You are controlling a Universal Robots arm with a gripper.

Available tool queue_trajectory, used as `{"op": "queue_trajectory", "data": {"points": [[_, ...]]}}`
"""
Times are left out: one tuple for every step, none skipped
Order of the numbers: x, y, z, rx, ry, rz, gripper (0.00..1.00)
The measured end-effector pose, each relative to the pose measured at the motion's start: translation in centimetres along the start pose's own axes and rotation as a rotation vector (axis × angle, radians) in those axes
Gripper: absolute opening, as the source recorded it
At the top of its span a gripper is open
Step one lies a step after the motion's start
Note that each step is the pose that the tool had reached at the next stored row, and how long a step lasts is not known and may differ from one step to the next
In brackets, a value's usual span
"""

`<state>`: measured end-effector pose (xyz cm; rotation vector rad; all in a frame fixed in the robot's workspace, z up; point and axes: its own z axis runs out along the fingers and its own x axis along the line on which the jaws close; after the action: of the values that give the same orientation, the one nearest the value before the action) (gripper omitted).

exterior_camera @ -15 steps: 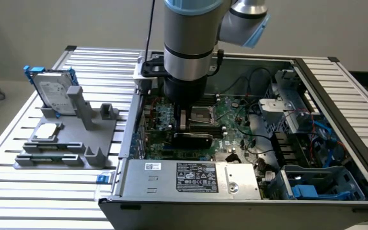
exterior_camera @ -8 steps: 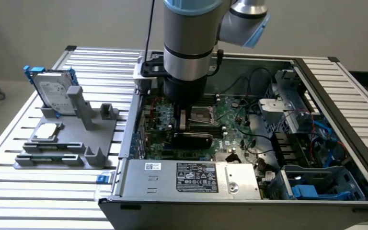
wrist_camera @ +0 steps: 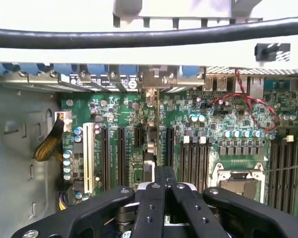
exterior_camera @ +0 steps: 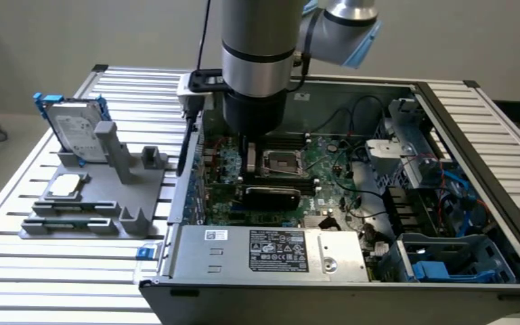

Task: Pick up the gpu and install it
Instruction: 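Press down on the gpu until it lock into place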

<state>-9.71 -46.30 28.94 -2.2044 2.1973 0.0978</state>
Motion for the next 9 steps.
{"op": "queue_trajectory", "data": {"points": [[0.0,0.20,-0.09,-0.0010,-0.0002,0.000,0.11],[0.0,0.44,-0.17,-0.0027,-0.0001,0.000,0.11],[0.0,0.68,-0.23,-0.0047,0.0000,0.000,0.11],[0.0,0.92,-0.28,-0.0075,0.0001,0.000,0.11],[0.0,1.16,-0.31,-0.0108,0.0000,0.000,0.11],[0.0,1.41,-0.34,-0.0146,0.0000,0.000,0.11],[0.0,1.63,-0.36,-0.0183,0.0000,0.000,0.11],[0.0,1.87,-0.39,-0.0225,-0.0001,0.000,0.11],[0.0,2.06,-0.42,-0.0268,-0.0001,0.000,0.11]]}}
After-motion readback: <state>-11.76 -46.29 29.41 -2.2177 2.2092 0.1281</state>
